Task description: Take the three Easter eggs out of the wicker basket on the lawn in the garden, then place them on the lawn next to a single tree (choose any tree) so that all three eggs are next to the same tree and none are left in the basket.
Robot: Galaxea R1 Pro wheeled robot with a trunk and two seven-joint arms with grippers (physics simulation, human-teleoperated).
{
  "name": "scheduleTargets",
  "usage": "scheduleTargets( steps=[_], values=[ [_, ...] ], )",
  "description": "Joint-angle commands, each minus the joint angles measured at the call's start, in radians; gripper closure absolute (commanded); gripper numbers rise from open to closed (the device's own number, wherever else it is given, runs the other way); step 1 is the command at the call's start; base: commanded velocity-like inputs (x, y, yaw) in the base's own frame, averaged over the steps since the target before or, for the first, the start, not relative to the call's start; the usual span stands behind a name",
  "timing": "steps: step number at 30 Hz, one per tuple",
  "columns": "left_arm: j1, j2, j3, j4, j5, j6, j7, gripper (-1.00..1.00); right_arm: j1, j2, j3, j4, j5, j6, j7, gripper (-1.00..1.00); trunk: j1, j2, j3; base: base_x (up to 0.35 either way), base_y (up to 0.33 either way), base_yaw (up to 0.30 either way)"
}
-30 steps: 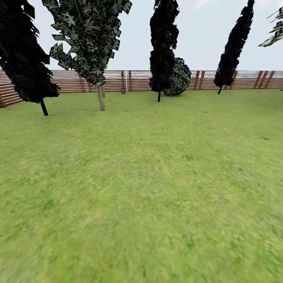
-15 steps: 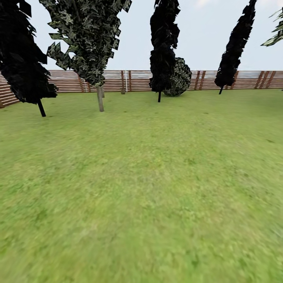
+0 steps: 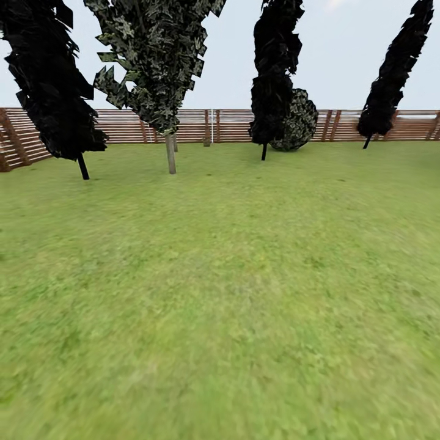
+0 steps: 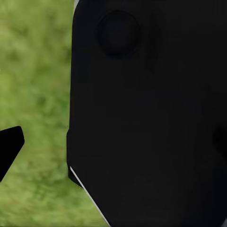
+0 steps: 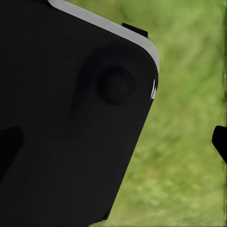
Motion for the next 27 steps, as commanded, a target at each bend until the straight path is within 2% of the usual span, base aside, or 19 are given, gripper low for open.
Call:
scheduleTargets(
  steps=[1,27],
  values=[
    [0.000,0.000,0.006,0.000,0.001,-0.002,0.000,-1.00,0.000,0.000,0.000,0.001,0.004,-0.003,0.000,-1.00,0.001,0.000,-0.001,0.327,0.000,0.161],
    [0.000,-0.001,0.006,0.000,0.001,-0.002,0.000,-1.00,-0.001,-0.005,0.004,0.002,0.007,-0.003,0.001,-1.00,0.001,0.000,-0.001,0.327,0.000,0.009]
  ],
)
